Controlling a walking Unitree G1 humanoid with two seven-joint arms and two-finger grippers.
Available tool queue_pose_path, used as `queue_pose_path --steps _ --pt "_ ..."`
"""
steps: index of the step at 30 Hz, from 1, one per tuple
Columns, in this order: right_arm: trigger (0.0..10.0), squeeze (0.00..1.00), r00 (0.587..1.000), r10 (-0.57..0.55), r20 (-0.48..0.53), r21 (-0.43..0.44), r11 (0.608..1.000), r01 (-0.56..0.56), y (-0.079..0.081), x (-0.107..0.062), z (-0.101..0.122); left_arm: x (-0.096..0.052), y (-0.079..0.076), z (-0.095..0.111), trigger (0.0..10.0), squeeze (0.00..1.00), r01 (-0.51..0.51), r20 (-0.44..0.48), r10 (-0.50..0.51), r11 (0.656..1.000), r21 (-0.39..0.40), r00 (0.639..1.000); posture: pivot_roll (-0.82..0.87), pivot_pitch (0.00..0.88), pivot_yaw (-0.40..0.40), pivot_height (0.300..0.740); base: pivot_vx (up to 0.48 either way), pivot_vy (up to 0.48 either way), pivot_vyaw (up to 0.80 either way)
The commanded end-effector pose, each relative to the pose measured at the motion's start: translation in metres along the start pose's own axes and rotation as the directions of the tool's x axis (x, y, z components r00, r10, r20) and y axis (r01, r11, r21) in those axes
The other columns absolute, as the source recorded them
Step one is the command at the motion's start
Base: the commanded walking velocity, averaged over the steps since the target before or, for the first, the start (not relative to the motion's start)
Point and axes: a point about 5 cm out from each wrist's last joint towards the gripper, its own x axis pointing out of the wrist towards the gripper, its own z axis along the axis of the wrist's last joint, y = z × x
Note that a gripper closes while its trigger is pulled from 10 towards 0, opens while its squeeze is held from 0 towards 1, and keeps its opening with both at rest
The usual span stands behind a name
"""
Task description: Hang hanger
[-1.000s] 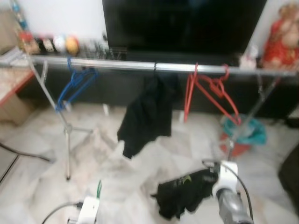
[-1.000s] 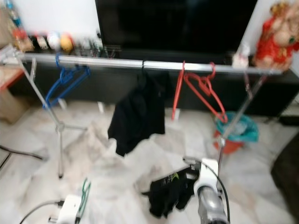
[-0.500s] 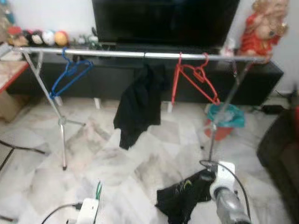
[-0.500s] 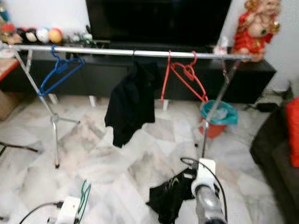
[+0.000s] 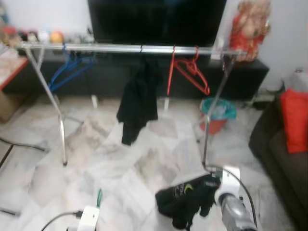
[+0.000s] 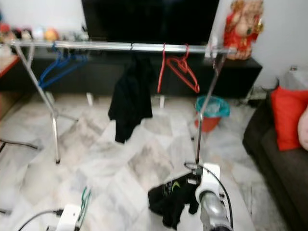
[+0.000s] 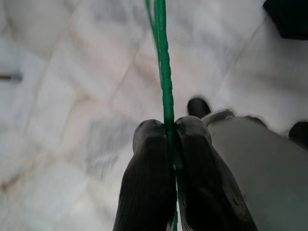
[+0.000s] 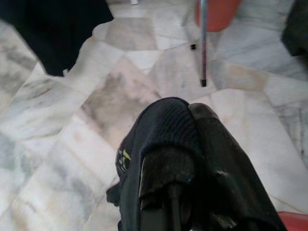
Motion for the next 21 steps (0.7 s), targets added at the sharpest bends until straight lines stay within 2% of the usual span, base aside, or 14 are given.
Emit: queue_pose_path --steps 1,21 --pt "10.0 0.00 1.000 -0.009 0.022 -0.005 1.000 0.009 -0.0039 -0.0001 0.0031 -0.0012 -0.0024 -0.0067 10.0 0.00 0.011 -0.024 -0.011 1.000 0.013 1.000 0.02 0.000 -0.043 0.740 -0.300 0.000 0.00" --pt "10.0 0.00 0.999 0.007 0.035 -0.007 1.000 -0.007 -0.0005 0.0018 0.0080 0.0001 -0.0037 -0.0008 10.0 0.00 0.025 -0.012 -0.024 0.999 0.021 1.000 0.02 0.000 -0.041 0.740 -0.297 0.000 0.00"
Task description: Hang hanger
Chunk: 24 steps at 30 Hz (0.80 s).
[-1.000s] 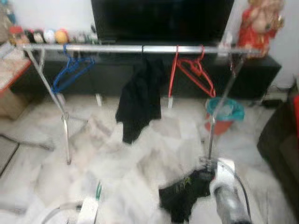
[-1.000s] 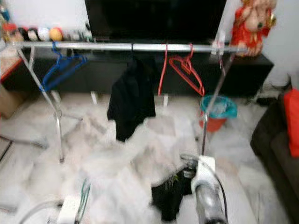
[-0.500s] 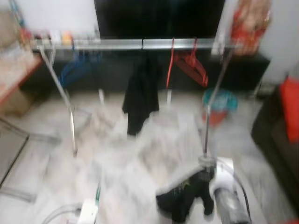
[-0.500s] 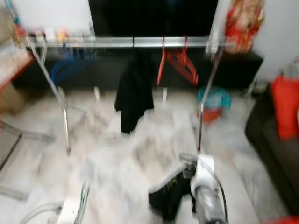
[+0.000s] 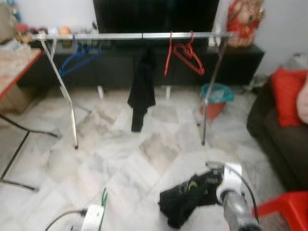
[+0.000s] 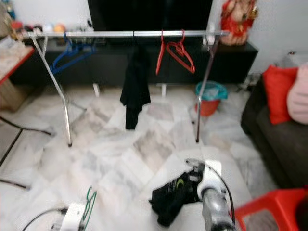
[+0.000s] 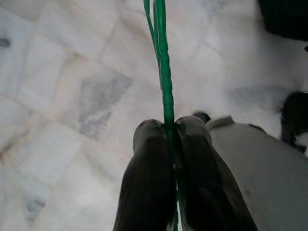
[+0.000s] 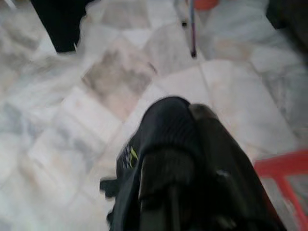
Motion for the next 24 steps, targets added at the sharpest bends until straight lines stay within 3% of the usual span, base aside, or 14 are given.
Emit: queue_pose_path --steps 1,8,12,15,18,19,21,24 --pt "10.0 0.00 0.999 0.002 0.035 0.000 1.000 -0.002 0.001 0.002 0.009 0.000 0.001 -0.002 10.0 0.00 0.003 -0.011 -0.002 1.000 0.018 1.000 0.02 0.000 -0.041 0.740 -0.304 0.000 0.00" --pt "10.0 0.00 0.999 0.013 0.040 -0.002 1.000 -0.013 0.003 0.003 0.011 -0.001 0.002 -0.002 10.0 0.00 0.000 0.007 0.000 1.000 0.031 1.000 0.02 0.000 -0.040 0.740 -0.163 0.000 0.00" --pt "10.0 0.00 0.999 0.026 0.044 -0.018 1.000 -0.025 0.004 0.004 0.013 0.002 0.004 0.016 10.0 0.00 -0.001 0.081 -0.003 0.999 0.046 0.997 0.03 0.000 -0.040 0.740 0.000 0.000 0.00" --pt "10.0 0.00 0.996 0.058 0.066 -0.088 0.995 -0.052 0.007 0.007 0.023 0.003 0.009 0.037 10.0 0.00 0.004 0.168 -0.014 0.998 0.063 0.986 0.03 0.000 -0.038 0.740 0.000 0.000 0.00" --pt "10.0 0.00 0.992 0.077 0.105 -0.129 0.990 -0.063 0.008 0.010 0.037 0.003 0.016 0.067 10.0 0.00 0.006 0.294 -0.025 0.998 0.064 0.956 0.03 0.000 -0.037 0.740 0.000 0.000 0.00" --pt "10.0 0.00 0.988 0.076 0.135 -0.119 0.991 -0.060 0.006 0.012 0.048 0.000 0.022 0.088 10.0 0.00 0.014 0.379 -0.044 0.997 0.081 0.924 0.03 0.000 -0.038 0.740 0.000 0.000 0.00" --pt "10.0 0.00 0.986 0.076 0.146 -0.130 0.990 -0.057 0.005 0.014 0.055 -0.003 0.025 0.101 10.0 0.00 0.026 0.433 -0.065 0.995 0.095 0.899 0.03 0.000 -0.038 0.740 0.000 0.000 0.00" --pt "10.0 0.00 0.985 0.083 0.150 -0.190 0.980 -0.053 0.005 0.018 0.073 -0.017 0.033 0.141 10.0 0.00 0.144 0.558 -0.215 0.975 0.168 0.802 0.04 0.000 -0.039 0.740 0.000 0.000 0.00"
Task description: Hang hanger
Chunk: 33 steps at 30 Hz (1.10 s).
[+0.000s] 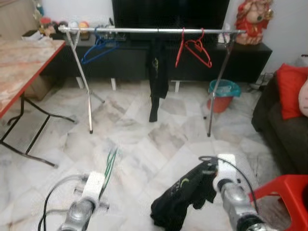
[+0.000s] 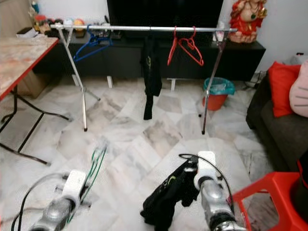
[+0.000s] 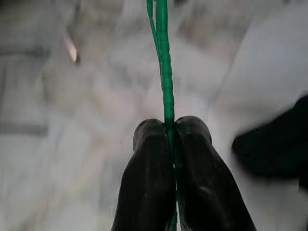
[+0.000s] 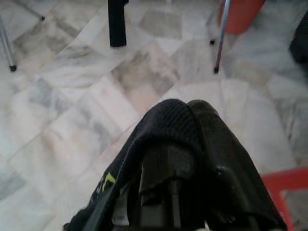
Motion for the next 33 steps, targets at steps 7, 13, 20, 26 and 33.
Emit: queue_pose_path --steps 7,13,20,26,33 --pt "10.0 0.00 0.999 0.028 -0.025 -0.165 0.986 -0.032 -0.002 0.013 0.032 -0.001 0.008 0.063 10.0 0.00 0.276 0.182 -0.282 0.960 0.058 0.942 0.04 0.000 -0.040 0.740 0.000 0.000 0.00" --pt "10.0 0.00 0.998 0.054 -0.031 -0.206 0.977 -0.059 0.004 0.019 0.052 -0.020 -0.006 0.095 10.0 0.00 0.568 0.132 -0.589 0.806 0.163 0.797 0.04 0.000 -0.039 0.740 0.000 0.000 0.00" --pt "10.0 0.00 0.997 0.070 -0.038 -0.254 0.964 -0.077 0.007 0.023 0.066 -0.045 -0.023 0.103 10.0 0.00 0.761 -0.013 -0.775 0.617 0.202 0.632 0.04 0.000 -0.040 0.740 0.000 0.000 0.00" --pt "10.0 0.00 0.998 0.040 -0.053 -0.280 0.959 -0.054 0.004 0.024 0.070 -0.063 -0.025 0.099 10.0 0.00 0.825 -0.139 -0.821 0.517 0.228 0.553 0.04 0.000 -0.042 0.740 0.000 0.000 0.00" --pt "10.0 0.00 0.998 0.034 -0.057 -0.279 0.959 -0.049 0.004 0.024 0.071 -0.077 -0.029 0.104 10.0 0.00 0.869 -0.195 -0.854 0.439 0.230 0.483 0.05 0.000 -0.042 0.740 0.000 0.000 0.00"
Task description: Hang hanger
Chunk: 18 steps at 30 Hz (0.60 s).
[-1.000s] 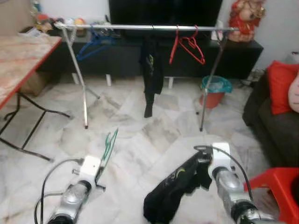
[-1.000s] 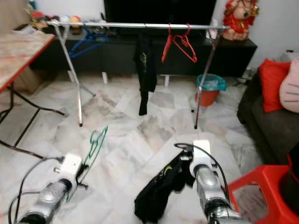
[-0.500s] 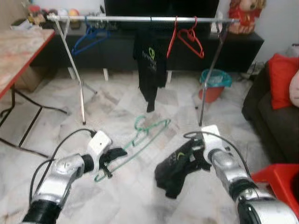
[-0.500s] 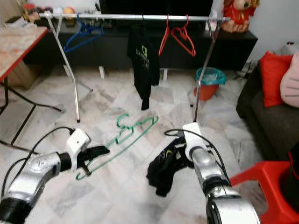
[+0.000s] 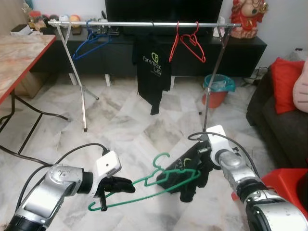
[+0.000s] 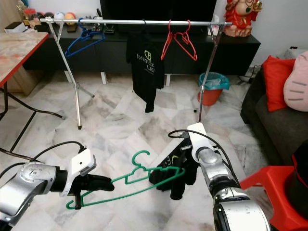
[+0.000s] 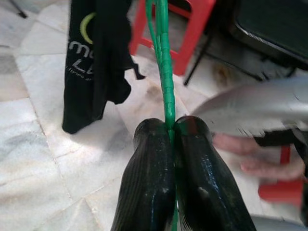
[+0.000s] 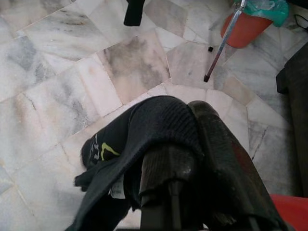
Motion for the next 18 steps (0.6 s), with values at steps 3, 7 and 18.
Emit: queue_pose_path --steps 3,7,18 --pt "10.0 0.00 0.999 -0.015 0.040 -0.001 1.000 0.015 -0.003 0.002 0.018 0.006 0.001 0.007 10.0 0.00 -0.023 0.017 0.022 1.000 0.020 1.000 0.04 0.000 -0.039 0.740 0.000 0.000 0.00" --pt "10.0 0.00 0.998 -0.007 0.059 0.009 1.000 0.006 -0.002 0.002 0.025 0.011 0.016 0.008 10.0 0.00 -0.169 0.022 0.168 0.985 0.041 0.985 0.04 0.000 -0.037 0.740 0.000 0.000 0.00" --pt "10.0 0.00 0.997 0.023 0.072 0.029 0.999 -0.026 0.002 0.002 0.028 0.024 0.028 0.006 10.0 0.00 -0.299 0.043 0.298 0.954 0.011 0.954 0.03 0.000 -0.035 0.740 0.000 0.000 0.00"
